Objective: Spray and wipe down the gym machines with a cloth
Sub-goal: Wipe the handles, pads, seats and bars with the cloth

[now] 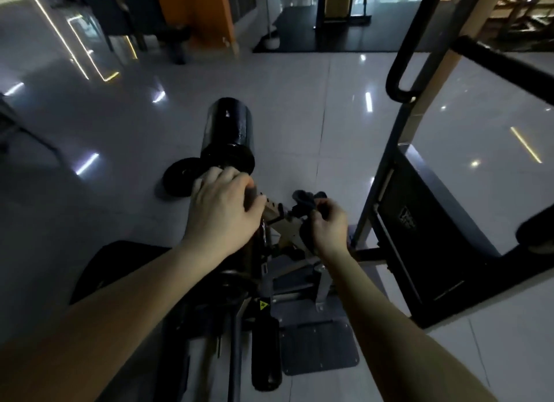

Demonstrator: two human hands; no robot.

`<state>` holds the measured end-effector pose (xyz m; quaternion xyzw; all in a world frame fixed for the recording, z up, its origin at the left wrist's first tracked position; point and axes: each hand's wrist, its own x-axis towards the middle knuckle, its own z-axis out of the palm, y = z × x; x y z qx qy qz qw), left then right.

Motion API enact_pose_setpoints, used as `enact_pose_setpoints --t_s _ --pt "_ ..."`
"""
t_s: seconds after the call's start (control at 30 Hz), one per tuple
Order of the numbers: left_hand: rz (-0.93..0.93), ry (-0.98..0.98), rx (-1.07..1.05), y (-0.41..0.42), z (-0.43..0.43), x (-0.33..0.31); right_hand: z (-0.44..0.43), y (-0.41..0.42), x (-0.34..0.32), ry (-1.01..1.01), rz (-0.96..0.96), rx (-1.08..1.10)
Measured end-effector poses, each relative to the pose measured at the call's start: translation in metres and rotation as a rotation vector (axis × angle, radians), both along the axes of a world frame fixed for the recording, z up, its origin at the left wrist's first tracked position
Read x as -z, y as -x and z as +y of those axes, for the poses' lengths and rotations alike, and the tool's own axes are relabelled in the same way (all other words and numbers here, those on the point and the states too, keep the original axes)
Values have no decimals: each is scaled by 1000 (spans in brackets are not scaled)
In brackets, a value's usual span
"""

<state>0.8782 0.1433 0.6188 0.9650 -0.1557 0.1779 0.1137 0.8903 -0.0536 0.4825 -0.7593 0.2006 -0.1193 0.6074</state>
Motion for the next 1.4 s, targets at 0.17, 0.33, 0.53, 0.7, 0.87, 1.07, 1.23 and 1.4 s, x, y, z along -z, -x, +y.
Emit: enact_pose_setpoints --t_s 0.17,0.33,0.53,0.7,0.87,1.07,1.23,1.4 --pt "20 5 8 0 0 0 2 -50 62 285 12 -244" --pt "40 31 -4 -2 1 3 -9 -79 54 12 132 -366" --pt "53 63 -4 -2 1 3 -31 -89 50 -314 305 -184" --pt "49 65 -2 -3 3 4 -45 -46 71 -521 290 -44" --pt "53 48 -3 -3 2 4 -19 -39 68 -424 94 -192" --pt "39 58 1 -2 2 3 -13 -53 78 189 40 -262" --pt "15 61 4 -2 1 5 -29 -58 71 167 70 -318" --pt "16 38 6 -2 1 5 -31 -54 70 106 42 -313"
